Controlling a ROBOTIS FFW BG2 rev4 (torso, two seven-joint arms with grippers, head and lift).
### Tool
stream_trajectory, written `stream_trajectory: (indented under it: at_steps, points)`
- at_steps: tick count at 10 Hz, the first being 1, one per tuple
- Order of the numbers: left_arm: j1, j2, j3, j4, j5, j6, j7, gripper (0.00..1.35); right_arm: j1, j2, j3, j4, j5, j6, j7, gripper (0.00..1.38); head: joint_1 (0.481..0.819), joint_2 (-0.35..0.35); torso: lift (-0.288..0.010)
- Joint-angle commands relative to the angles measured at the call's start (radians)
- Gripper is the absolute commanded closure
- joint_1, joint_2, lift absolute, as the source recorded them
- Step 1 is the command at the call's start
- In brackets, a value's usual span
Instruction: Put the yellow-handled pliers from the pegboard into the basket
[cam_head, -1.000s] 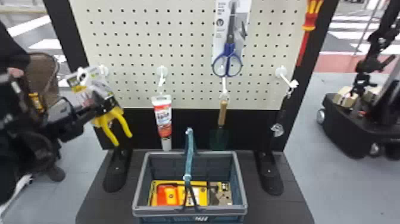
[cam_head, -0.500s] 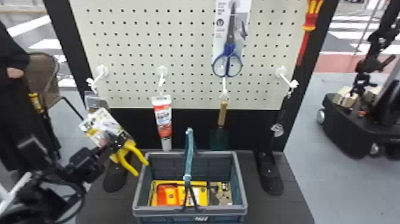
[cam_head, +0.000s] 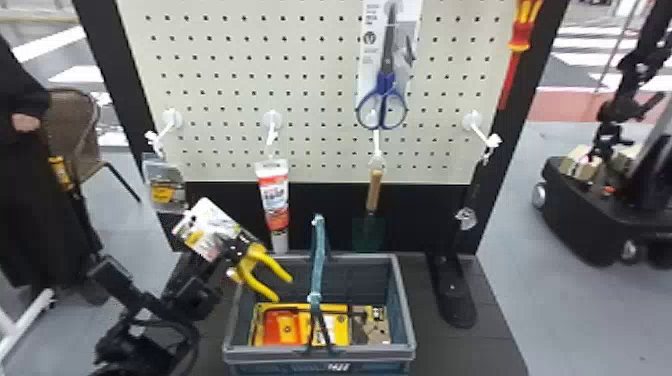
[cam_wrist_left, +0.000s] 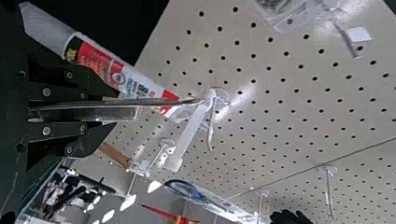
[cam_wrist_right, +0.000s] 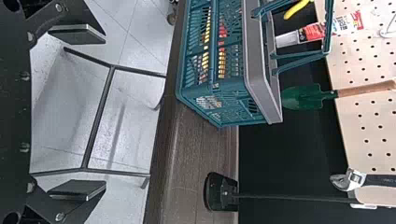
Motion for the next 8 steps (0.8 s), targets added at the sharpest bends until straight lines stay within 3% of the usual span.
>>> stream_trajectory:
  at_steps: [1, 4, 5, 7, 8]
  points:
    - [-0.006, 0.0, -0.046, 0.015, 0.007, 0.015, 0.0, 1.15, 0.0, 0.002, 0.0, 0.003, -0.002, 0.0, 0.0, 0.19, 0.549, 0.0, -0.1]
    - [0.0, 0.014, -0.109, 0.015, 0.004, 0.054, -0.003, 1.14, 0.002, 0.002, 0.0, 0.01, -0.005, 0.0, 0.0, 0.19, 0.549, 0.0, -0.1]
    - [0.0, 0.014, -0.112, 0.012, -0.007, 0.063, -0.006, 1.04, 0.002, 0.002, 0.0, 0.01, -0.006, 0.0, 0.0, 0.19, 0.549, 0.0, -0.1]
    - [-0.017, 0.03, -0.107, 0.005, -0.045, 0.072, -0.009, 0.14, 0.002, 0.002, 0.0, 0.008, -0.006, 0.0, 0.0, 0.19, 0.549, 0.0, -0.1]
    - [-0.023, 0.037, -0.104, 0.0, -0.047, 0.074, -0.009, 0.05, 0.002, 0.002, 0.0, 0.008, -0.006, 0.0, 0.0, 0.19, 0.549, 0.0, -0.1]
